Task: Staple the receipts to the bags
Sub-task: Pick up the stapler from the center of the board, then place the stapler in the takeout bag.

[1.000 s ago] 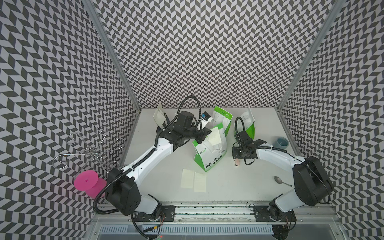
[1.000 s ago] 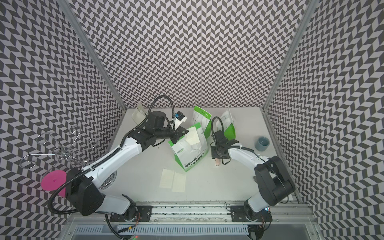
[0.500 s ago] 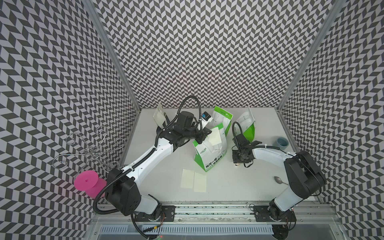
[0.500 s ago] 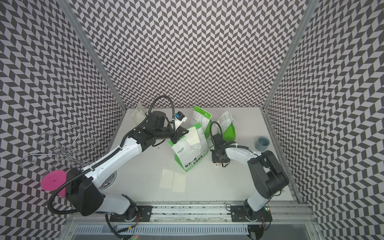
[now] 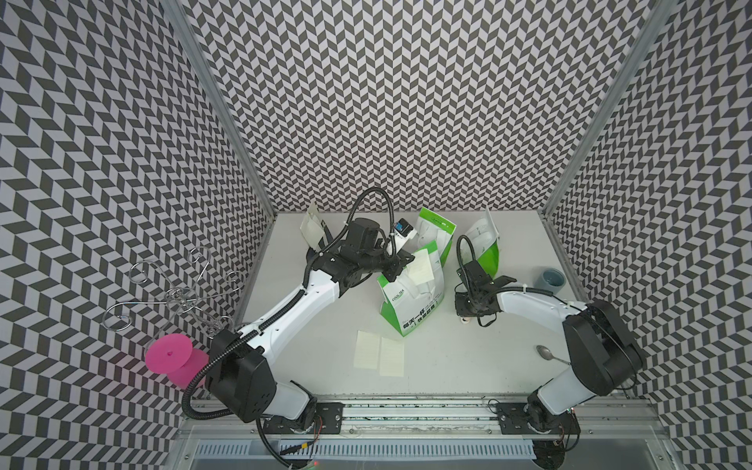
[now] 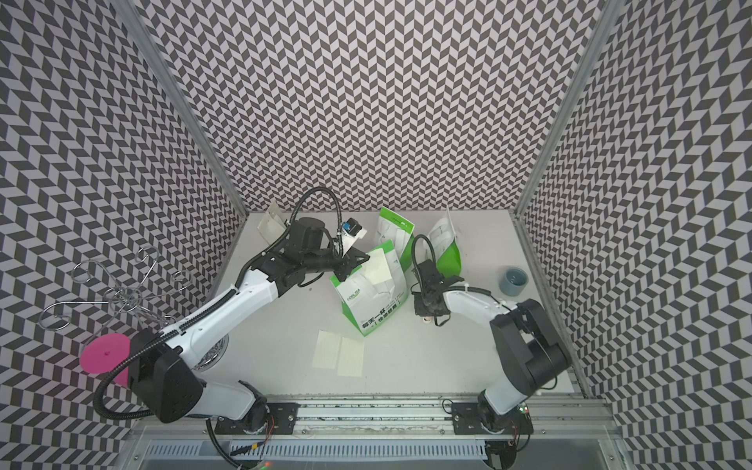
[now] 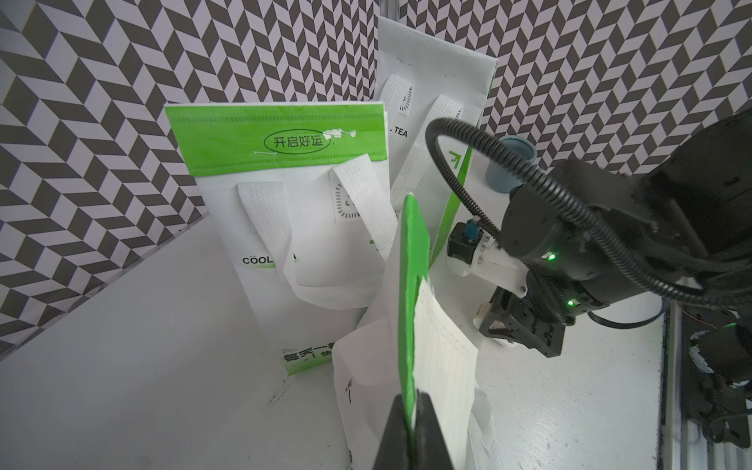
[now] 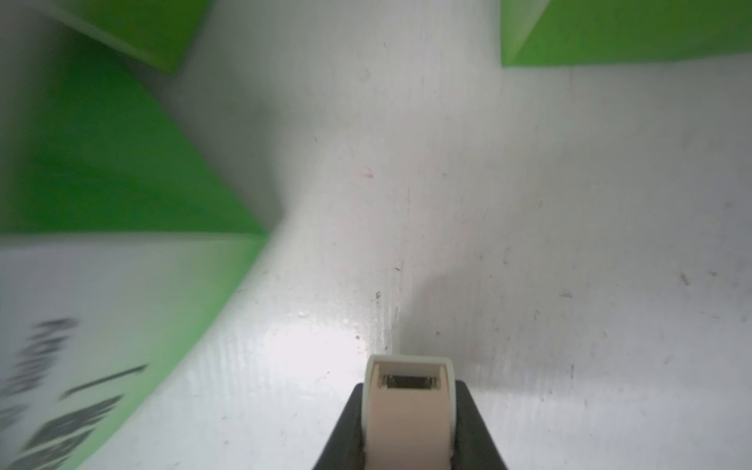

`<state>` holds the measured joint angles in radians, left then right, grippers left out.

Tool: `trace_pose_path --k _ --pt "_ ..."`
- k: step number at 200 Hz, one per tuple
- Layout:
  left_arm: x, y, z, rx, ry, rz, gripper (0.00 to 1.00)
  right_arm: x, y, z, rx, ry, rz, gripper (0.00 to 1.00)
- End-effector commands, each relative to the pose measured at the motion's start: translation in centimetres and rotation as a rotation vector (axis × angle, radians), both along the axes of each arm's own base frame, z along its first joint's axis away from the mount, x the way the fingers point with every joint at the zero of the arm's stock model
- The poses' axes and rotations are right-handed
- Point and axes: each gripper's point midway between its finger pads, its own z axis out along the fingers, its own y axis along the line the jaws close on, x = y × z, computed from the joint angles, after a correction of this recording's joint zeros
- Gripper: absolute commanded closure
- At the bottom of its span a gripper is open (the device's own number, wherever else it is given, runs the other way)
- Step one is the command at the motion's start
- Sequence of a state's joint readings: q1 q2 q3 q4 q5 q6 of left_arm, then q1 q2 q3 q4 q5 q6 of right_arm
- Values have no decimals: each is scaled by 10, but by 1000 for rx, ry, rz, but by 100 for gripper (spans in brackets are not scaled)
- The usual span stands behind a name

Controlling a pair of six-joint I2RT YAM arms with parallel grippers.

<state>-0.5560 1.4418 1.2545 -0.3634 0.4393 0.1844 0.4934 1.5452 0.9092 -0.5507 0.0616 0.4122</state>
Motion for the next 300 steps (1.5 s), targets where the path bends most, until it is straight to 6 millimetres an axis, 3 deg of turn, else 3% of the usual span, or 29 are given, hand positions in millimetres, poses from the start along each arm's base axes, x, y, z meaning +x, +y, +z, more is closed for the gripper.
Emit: trace_pose_path --k 1,16,43,74,88,105,129,190,249,300 --pt "-5 -2 6 -20 -21 -14 100 18 7 65 86 -216 -11 89" --pt "-5 -2 4 -17 -16 -11 100 20 9 104 132 -326 -5 90" --pt "-4 -3 4 -17 -12 -9 100 20 16 196 260 -569 18 90" --pt "-3 -3 6 -25 -10 -5 100 -3 50 298 477 -856 141 91" --pt "-3 -4 8 -32 -8 -7 100 -19 70 334 551 -985 207 92" --pt "-4 -4 11 -43 -7 -5 100 -30 89 360 632 -1078 264 92" --pt "-3 -3 12 -46 -8 4 100 -26 109 371 729 -1129 301 92" --pt "-7 -4 14 -42 -20 7 100 13 141 349 766 -1098 246 96" --pt "-10 -5 16 -45 -29 -3 100 31 141 319 726 -1054 150 97" --pt "-12 -8 14 -40 -29 -14 100 40 144 311 699 -1050 125 97"
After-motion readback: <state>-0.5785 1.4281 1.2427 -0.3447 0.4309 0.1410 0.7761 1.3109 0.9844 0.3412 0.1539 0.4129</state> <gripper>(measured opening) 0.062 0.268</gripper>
